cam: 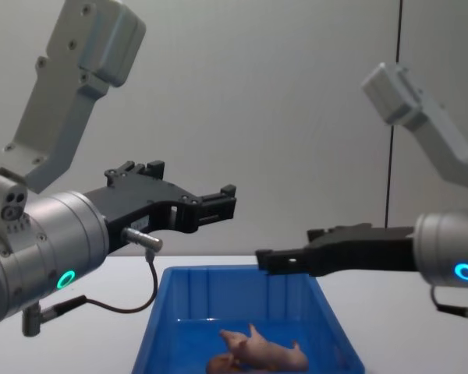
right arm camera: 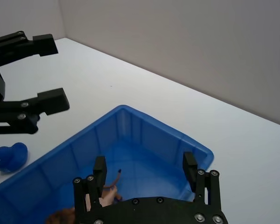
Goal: Pick up the two dolls from the table and place them into the box.
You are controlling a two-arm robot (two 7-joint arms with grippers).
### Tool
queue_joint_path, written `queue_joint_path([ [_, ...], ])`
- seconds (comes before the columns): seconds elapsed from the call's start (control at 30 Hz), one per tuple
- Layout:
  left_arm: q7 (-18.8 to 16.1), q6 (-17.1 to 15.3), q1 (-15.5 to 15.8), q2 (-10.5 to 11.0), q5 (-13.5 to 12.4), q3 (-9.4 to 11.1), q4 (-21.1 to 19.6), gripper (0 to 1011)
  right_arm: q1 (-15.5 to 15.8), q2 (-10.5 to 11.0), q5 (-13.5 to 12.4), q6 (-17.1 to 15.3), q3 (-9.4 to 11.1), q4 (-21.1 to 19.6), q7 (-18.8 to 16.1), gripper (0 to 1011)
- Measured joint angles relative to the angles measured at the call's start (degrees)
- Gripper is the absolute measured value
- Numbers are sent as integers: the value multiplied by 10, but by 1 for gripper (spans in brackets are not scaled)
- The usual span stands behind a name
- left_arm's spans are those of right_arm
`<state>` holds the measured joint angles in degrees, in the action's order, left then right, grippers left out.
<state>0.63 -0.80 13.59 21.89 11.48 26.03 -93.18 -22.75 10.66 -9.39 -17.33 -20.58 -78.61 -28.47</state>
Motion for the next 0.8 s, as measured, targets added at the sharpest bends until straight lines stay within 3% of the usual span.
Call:
queue_joint_path([
  [0.57,0,0,0,0,0,0,0,1001,83,76,-55,47,43,-71,40,1001],
  [0.8,0,0,0,0,0,0,0,1001,99,90,-67,58,51,-84,47,1001],
])
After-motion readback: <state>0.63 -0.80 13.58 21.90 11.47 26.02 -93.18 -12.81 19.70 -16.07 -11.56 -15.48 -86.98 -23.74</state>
